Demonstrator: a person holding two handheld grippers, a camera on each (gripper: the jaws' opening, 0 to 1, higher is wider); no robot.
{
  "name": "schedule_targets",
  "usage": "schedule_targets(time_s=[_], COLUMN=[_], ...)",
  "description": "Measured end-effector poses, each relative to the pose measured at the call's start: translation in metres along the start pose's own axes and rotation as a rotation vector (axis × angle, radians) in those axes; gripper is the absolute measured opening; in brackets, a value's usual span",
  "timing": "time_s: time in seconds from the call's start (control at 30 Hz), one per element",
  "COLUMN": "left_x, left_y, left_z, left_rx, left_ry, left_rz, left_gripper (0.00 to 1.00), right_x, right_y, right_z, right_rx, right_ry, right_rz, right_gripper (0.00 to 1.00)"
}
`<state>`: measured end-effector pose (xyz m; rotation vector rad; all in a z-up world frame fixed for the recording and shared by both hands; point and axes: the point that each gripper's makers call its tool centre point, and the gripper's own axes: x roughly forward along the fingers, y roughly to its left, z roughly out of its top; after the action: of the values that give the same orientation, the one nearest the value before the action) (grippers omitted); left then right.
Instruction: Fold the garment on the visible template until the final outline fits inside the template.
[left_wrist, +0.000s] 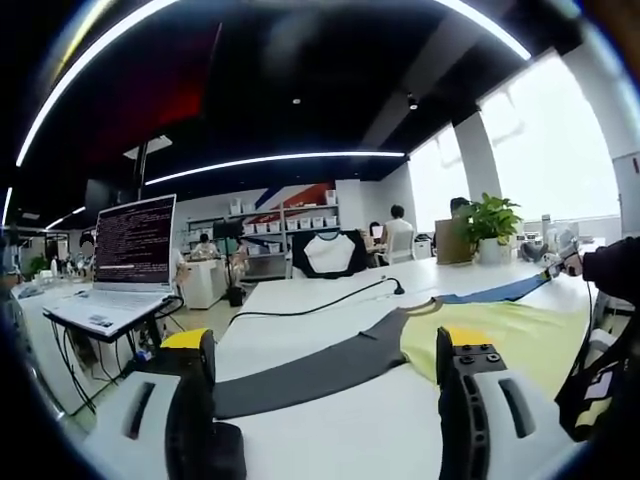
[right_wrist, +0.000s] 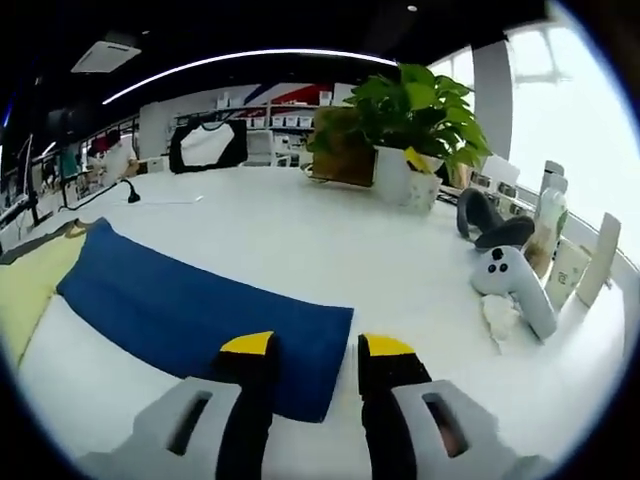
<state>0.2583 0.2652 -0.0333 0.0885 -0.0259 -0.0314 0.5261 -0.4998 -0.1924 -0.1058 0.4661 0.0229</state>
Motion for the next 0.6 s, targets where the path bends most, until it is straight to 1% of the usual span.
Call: schedule_targets(time_s=[0.17,0.2,0.27,0.33,0.4,0.47,0.5,0.57,0.6], left_x=[-0.001,-0.001,-0.002,-0.002,-0.003,-0.004,-0.004,-0.005,-0.005], left_y=[0.002,0.003,0.003,0.004,0.004,0.005,0.006,0.007,0.008], left_z=[0.000,0.001,0.002,0.002,0.002,0.003,0.003,0.003,0.003], left_rx=[0.003,0.008,0.014,0.013,0.011,0.011,0.011,0.007,0.005], left_ry=[-0.003,-0.006,-0.009,-0.012,-0.011,-0.012,-0.012,-0.011,-0.013], left_rz=[0.010,0.013,0.019,0.019,0.018,0.020,0.021,0.023,0.025], left_gripper=[0.98,0.99,1.00,1.00,1.00,1.00,1.00,1.00,1.00], right_x=[0.000,0.001,0.000,0.000,0.001,0.002,0.003,0.003,0.002], right_y=[0.005,0.006,0.010,0.010,0.009,0.008,0.011,0.015,0.015], right_z=[0.000,0.000,-0.001,-0.001,0.000,0.001,0.001,0.002,0.002], right_rx=[0.019,0.041,0.068,0.046,0.057,0.066,0.061,0.041,0.055], right_ry=[-0.007,-0.012,-0.021,-0.017,-0.016,-0.003,0.001,0.020,0.030], right_rz=[0.013,0.015,0.025,0.008,0.000,-0.013,-0.006,0.010,0.005], right_gripper=[0.25,0.23,0.16,0.09,0.05,0.02,0.00,0.00,0.00])
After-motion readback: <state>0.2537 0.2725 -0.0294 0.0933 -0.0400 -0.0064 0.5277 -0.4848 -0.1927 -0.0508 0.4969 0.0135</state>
